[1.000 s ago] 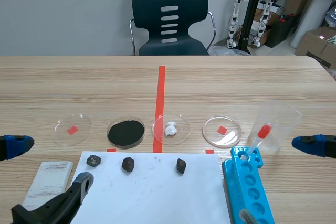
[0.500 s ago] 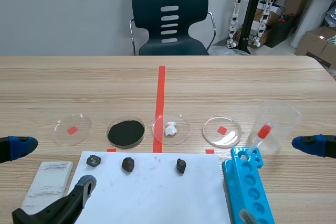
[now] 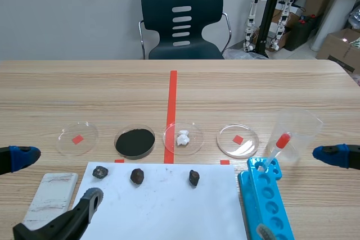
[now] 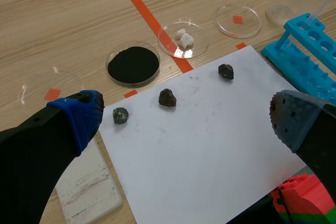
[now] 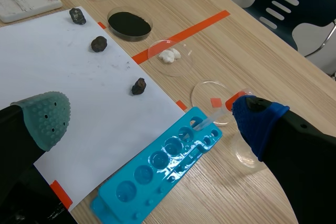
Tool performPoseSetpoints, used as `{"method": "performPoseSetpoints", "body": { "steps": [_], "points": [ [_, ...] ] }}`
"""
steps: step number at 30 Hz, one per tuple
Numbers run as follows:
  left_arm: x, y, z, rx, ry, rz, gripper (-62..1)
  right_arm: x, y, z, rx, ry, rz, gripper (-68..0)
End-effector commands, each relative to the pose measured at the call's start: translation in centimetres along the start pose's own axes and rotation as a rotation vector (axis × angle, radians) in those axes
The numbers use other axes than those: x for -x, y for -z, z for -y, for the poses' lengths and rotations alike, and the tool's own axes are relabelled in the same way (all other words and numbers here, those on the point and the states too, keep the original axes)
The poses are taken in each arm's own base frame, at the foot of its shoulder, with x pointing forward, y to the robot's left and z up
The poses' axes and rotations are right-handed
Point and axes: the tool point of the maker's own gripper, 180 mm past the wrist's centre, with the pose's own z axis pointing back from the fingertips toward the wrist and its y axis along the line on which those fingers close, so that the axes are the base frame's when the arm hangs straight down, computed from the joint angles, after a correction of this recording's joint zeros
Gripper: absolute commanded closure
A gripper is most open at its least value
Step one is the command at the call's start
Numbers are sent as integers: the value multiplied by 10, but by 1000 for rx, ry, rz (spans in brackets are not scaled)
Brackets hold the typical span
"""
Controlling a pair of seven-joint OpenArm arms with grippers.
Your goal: Return to the home posture
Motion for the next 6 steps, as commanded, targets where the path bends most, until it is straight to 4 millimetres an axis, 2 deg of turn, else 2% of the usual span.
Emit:
{"method": "performPoseSetpoints", "body": {
  "steps": [1, 6],
  "points": [
    [-10, 1, 1, 1, -7, 40, -623, -6, 1, 4, 6, -8, 23, -655],
    [-10, 1, 1, 1, -7, 40, -623, -6, 1, 4, 6, -8, 23, -655]
  ]
}}
